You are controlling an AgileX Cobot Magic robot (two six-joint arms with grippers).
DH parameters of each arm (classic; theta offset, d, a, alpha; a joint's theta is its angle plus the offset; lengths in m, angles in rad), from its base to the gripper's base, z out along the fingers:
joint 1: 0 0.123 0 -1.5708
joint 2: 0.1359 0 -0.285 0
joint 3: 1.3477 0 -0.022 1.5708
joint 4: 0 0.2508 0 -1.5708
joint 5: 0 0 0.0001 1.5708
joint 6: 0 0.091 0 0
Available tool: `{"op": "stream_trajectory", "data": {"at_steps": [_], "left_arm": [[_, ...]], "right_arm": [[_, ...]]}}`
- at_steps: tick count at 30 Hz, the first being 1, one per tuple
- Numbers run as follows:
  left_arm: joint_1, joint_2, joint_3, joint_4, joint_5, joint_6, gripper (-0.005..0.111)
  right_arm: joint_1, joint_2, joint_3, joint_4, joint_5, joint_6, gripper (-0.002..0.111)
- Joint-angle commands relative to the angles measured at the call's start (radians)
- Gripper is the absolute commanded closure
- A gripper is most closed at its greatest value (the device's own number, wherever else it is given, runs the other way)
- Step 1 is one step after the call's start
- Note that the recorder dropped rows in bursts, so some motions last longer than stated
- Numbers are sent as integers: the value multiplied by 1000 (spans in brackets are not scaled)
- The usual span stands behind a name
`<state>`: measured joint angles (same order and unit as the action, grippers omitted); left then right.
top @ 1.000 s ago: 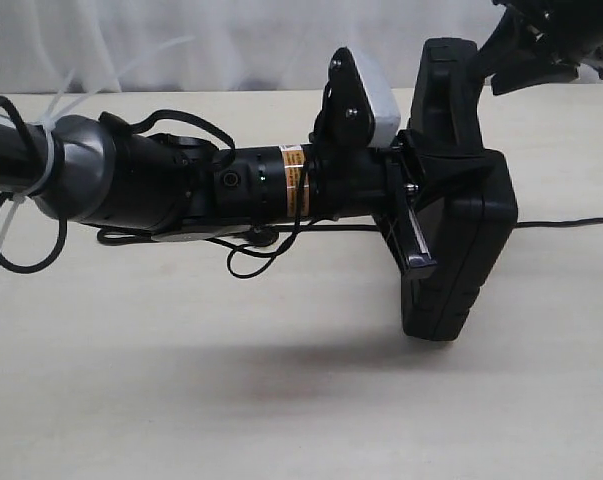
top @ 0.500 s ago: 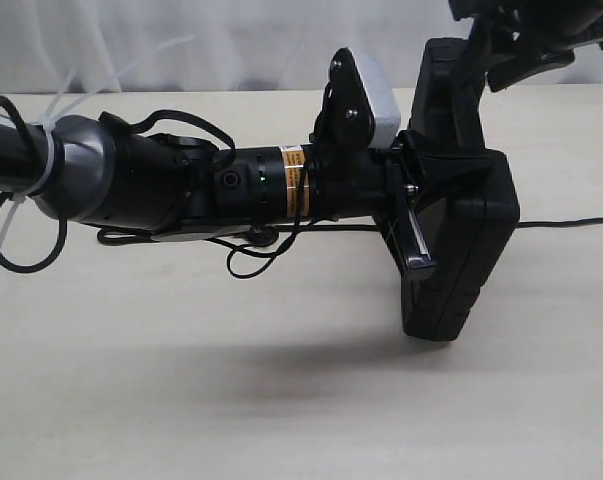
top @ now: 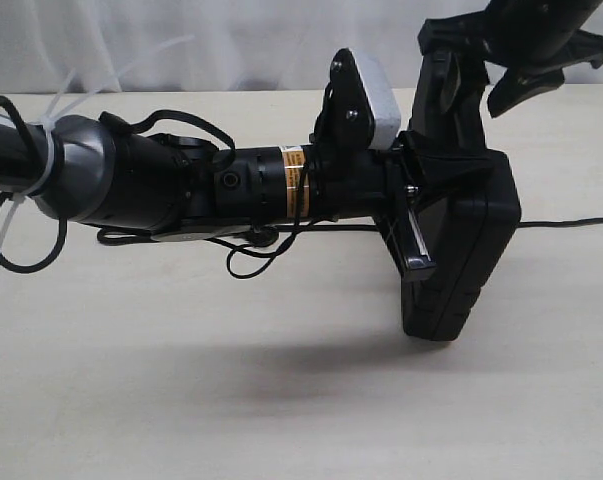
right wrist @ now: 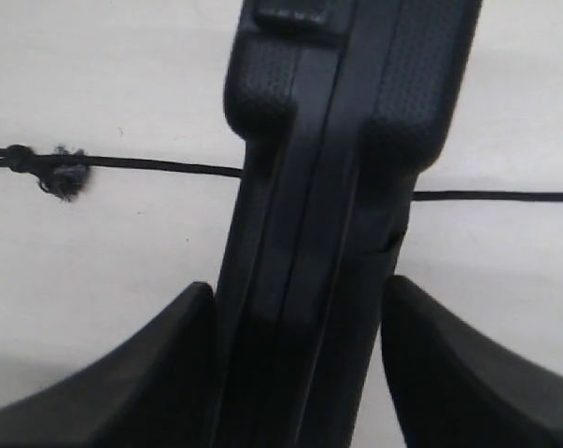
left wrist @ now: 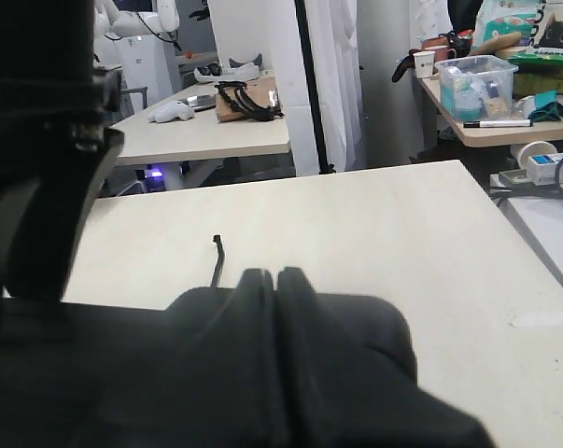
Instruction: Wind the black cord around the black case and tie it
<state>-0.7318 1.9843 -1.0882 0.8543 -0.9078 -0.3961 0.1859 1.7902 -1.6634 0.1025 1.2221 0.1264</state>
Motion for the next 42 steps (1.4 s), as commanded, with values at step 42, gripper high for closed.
{"op": "stream_trajectory", "data": {"at_steps": [42], "left_arm": [[-1, -239, 144, 365, 534, -159, 107]], "right_arm": [[0, 77, -69, -29, -1, 71, 104]]}}
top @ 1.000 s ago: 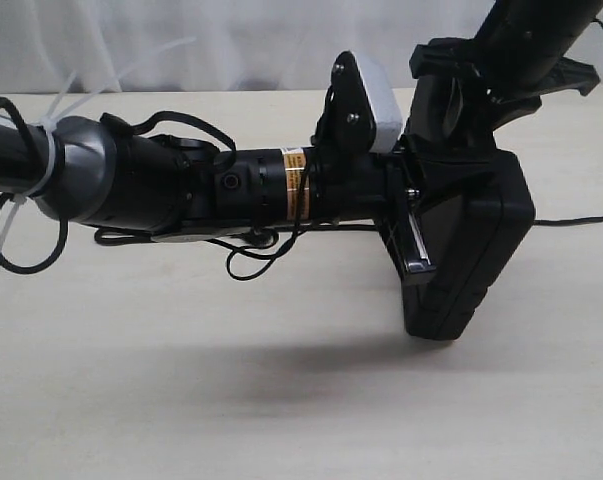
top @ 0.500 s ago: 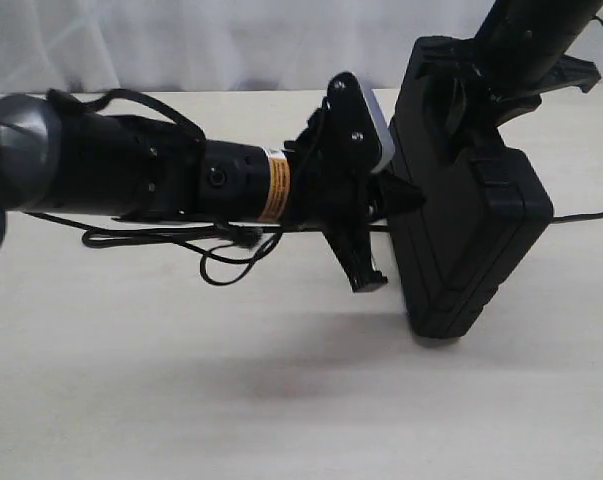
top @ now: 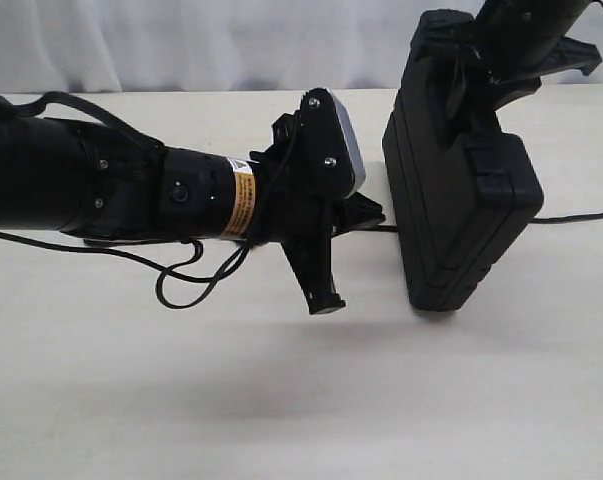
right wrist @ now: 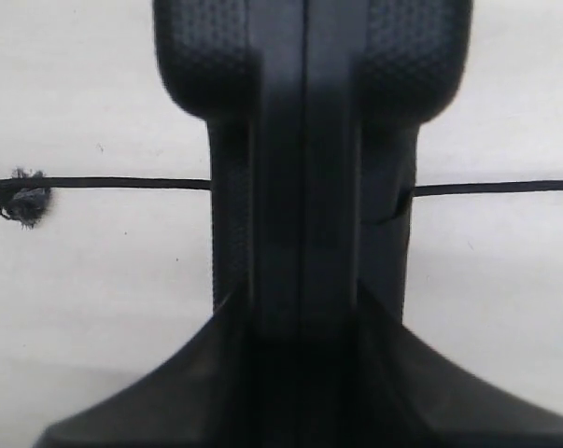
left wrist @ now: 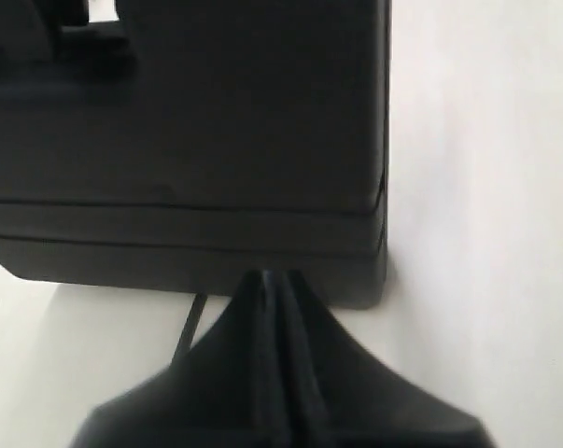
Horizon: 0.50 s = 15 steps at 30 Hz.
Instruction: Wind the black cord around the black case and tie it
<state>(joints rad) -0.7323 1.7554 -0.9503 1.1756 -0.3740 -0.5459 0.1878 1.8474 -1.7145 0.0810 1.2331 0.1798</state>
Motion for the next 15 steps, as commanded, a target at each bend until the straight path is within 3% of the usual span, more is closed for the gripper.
{"op": "stream_trajectory", "data": {"at_steps": [1, 11, 15], "left_arm": [[0, -10, 8, 49, 3, -9, 107], [0, -10, 8, 69, 40, -9, 107], [0, -10, 8, 69, 40, -9, 107]], "right_arm": [[-2, 25, -18, -12, -12, 18, 104], [-2, 46, -18, -37, -12, 8, 104], [-2, 44, -31, -15, -12, 8, 84]]}}
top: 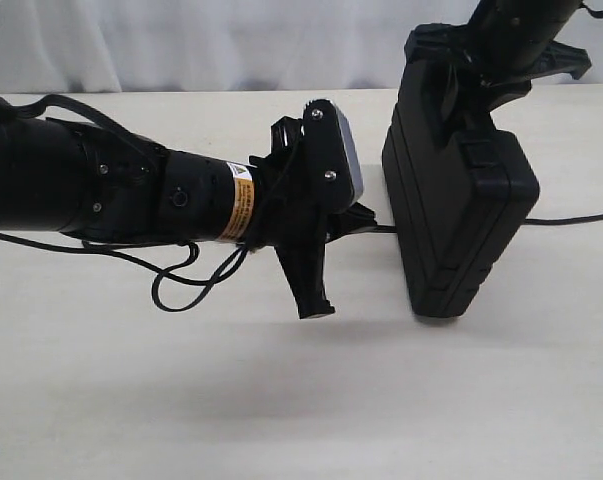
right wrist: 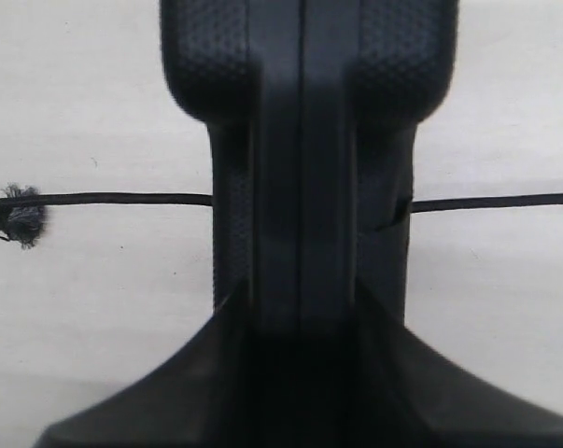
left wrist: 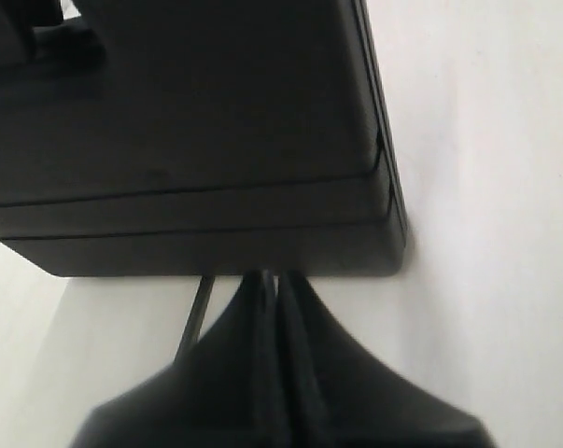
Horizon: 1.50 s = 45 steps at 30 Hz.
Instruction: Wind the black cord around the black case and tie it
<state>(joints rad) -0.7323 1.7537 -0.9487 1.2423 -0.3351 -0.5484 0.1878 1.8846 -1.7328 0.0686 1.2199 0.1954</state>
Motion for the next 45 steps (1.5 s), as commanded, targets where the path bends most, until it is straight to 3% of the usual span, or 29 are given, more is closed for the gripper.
{"op": "stream_trajectory", "data": {"at_steps": [1, 21, 23, 28, 34, 45], "left_arm": [[0, -9, 6, 2, 1, -7, 107], [0, -7, 6, 2, -22, -7, 107], [0, -7, 6, 2, -22, -7, 107], [0, -7, 6, 2, -22, -7, 107], [0, -7, 6, 2, -2, -3, 107], [0, -9, 6, -13, 159, -3, 107]], "right_arm": [[-2, 5, -26, -2, 1, -8, 76], [0, 3, -78, 2, 1, 1, 73], [0, 3, -78, 2, 1, 1, 76], [0, 3, -78, 2, 1, 1, 104], [0, 3, -78, 2, 1, 1, 104], [0, 3, -78, 2, 1, 1, 104]]}}
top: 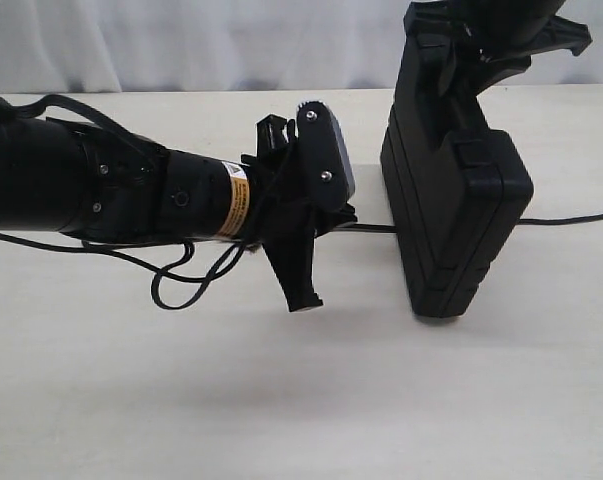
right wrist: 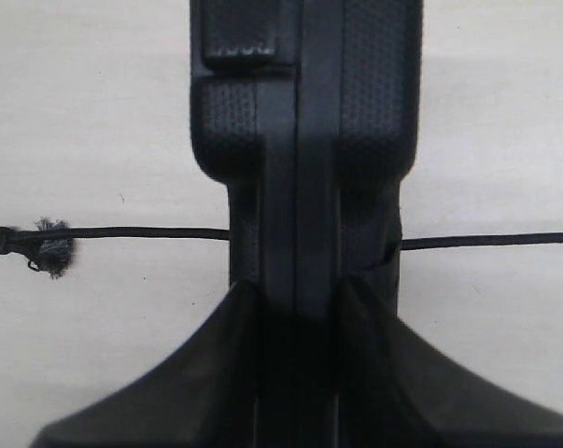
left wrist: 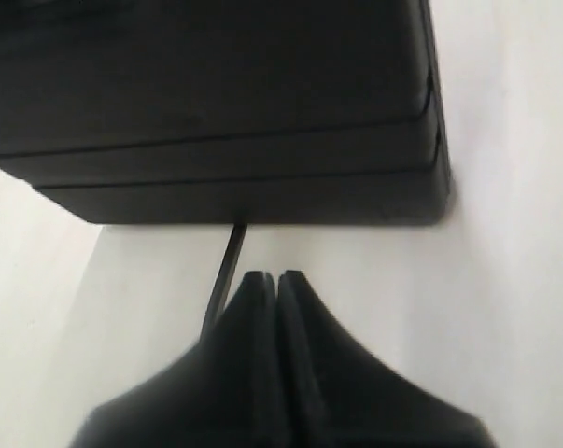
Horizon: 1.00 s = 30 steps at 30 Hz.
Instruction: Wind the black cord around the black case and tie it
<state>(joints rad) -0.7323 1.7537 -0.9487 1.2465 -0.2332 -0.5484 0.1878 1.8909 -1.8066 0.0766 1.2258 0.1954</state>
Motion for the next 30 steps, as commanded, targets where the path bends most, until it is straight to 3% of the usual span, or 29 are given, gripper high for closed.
{"op": "stream_trajectory", "data": {"at_steps": [1, 8, 12, 15, 16, 17, 19, 21, 23, 25, 28, 30], "left_arm": [[0, -9, 4, -30, 86, -3, 107], [12, -9, -100, -165, 354, -35, 107], [88, -5, -233, -354, 685, 64, 107], [218, 15, -374, -843, 949, 548, 107], [281, 35, -418, -1134, 1047, 781, 107], [395, 69, -478, -1533, 1265, 1177, 107], [490, 99, -492, -1741, 1404, 1524, 107], [534, 107, -480, -1780, 1363, 1590, 107], [544, 111, -459, -1729, 1229, 1642, 105], [537, 136, -438, -1692, 1108, 1787, 89], [499, 262, -425, -1692, 962, 1840, 46], [453, 350, -439, -1626, 935, 1785, 42]], "right_arm": [[0, -4, -5, -6, -5, 1, 104], [0, -4, -5, -6, -5, 1, 104], [0, -4, -5, -6, -5, 1, 104], [0, -4, -5, -6, -5, 1, 104], [0, -4, -5, -6, -5, 1, 104], [0, -4, -5, -6, -5, 1, 104], [0, -4, -5, -6, -5, 1, 104], [0, -4, -5, -6, -5, 1, 104], [0, -4, -5, -6, -5, 1, 104], [0, -4, -5, -6, -5, 1, 104], [0, -4, -5, -6, -5, 1, 104], [0, -4, -5, -6, -5, 1, 104]]}}
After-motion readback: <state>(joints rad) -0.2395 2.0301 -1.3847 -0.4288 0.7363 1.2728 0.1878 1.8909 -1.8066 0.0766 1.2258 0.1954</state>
